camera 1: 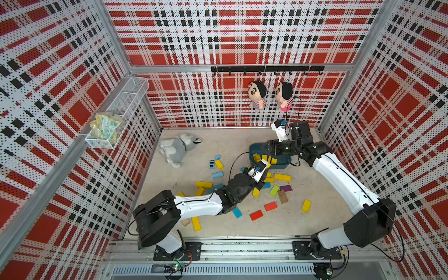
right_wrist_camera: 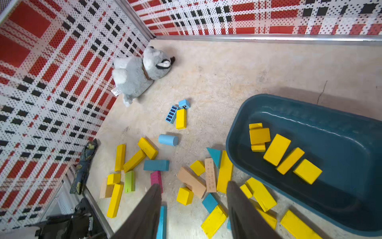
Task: Pick out the yellow building blocks
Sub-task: Pick up the building block from the center of the board.
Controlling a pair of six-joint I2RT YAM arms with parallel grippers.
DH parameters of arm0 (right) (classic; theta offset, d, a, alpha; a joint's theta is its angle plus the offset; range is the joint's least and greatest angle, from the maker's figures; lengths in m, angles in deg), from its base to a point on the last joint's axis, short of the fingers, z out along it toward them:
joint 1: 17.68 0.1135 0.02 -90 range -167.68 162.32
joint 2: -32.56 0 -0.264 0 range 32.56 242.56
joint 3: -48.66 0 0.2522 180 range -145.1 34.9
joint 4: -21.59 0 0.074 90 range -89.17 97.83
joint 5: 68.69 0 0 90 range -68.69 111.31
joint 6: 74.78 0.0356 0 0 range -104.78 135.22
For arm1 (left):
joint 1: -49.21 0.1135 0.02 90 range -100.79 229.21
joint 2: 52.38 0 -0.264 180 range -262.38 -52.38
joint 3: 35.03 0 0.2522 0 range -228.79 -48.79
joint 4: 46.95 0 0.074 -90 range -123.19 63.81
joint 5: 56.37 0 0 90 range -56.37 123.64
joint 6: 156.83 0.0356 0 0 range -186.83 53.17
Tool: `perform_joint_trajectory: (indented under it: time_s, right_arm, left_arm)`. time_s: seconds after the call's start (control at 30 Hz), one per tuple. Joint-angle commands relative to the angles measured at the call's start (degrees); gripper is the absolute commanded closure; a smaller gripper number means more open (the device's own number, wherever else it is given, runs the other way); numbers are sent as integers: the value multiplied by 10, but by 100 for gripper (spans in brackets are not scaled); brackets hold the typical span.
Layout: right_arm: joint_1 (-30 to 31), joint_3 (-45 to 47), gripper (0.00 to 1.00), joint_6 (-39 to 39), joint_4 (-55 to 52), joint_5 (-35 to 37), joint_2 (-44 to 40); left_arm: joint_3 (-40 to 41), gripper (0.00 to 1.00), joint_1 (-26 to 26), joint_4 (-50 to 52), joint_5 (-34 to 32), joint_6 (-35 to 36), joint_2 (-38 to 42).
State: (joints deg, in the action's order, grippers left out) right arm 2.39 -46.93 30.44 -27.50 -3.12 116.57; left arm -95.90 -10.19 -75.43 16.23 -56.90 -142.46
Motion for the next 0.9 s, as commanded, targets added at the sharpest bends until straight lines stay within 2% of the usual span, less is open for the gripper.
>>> perform_joint_trajectory:
  time_s: [0.0, 0.17, 0.33, 0.5, 0.63, 0.8, 0.87]
  right_arm:
    - [0, -18, 45, -50, -89, -16, -2]
    - [0, -7, 41, -47, -116, -58, -10]
    - [0, 13, 42, -44, -97, -99, -2]
    - [0, -6, 47, -54, -110, -154, 33]
    - [0, -5, 51, -65, -119, -155, 33]
    - [-1, -3, 66, -67, -118, -165, 37]
    - [-1, -8, 69, -66, -121, -174, 43]
  left_arm:
    - [-2, 100, 2, -60, -13, 62, -13]
    - [0, 100, 10, -66, -31, 47, -20]
    - [19, 100, 30, -82, 8, 9, -19]
    - [19, 100, 30, -82, 20, 11, -22]
    - [22, 100, 41, -83, 29, -4, -20]
    - [28, 100, 52, -87, 44, -10, -16]
    - [29, 100, 57, -87, 55, -13, -17]
